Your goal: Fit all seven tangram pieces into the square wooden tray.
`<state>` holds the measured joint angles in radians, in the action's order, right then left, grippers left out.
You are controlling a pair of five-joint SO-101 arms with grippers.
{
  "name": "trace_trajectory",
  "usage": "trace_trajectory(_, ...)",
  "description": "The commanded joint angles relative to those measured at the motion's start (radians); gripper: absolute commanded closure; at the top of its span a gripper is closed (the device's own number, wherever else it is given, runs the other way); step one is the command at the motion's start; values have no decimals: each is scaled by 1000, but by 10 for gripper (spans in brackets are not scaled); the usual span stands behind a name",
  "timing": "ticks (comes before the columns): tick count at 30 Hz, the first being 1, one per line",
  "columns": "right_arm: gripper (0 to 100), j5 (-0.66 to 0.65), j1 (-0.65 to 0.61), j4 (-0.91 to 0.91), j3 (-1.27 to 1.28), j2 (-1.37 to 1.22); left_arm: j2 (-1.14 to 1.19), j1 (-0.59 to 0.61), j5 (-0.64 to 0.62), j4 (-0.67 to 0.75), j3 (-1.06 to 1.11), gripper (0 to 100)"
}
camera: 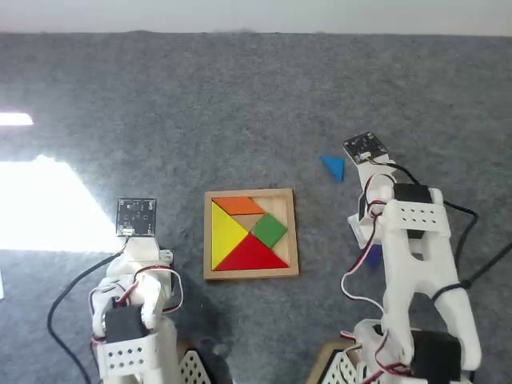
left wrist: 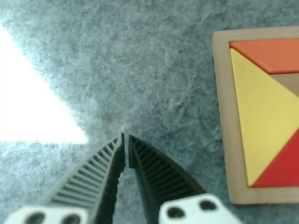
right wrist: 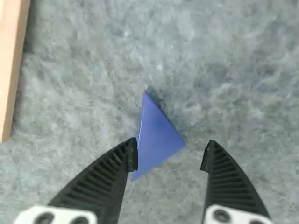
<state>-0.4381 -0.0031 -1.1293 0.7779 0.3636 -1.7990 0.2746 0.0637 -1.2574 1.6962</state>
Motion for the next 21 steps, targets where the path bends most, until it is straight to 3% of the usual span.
trace_trajectory(1,767,-23,13,19,14,53,-18,9,-2,-3,-13,986)
trace_trajectory(8,764,-43,61,153,152,61,-18,9,-2,-3,-13,986)
trace_trajectory(15,764,-143,-18,171,173,61,-18,9,-2,-3,-13,986)
trace_trajectory(21,764,-150,22,202,193,59,-18,9,-2,-3,-13,986)
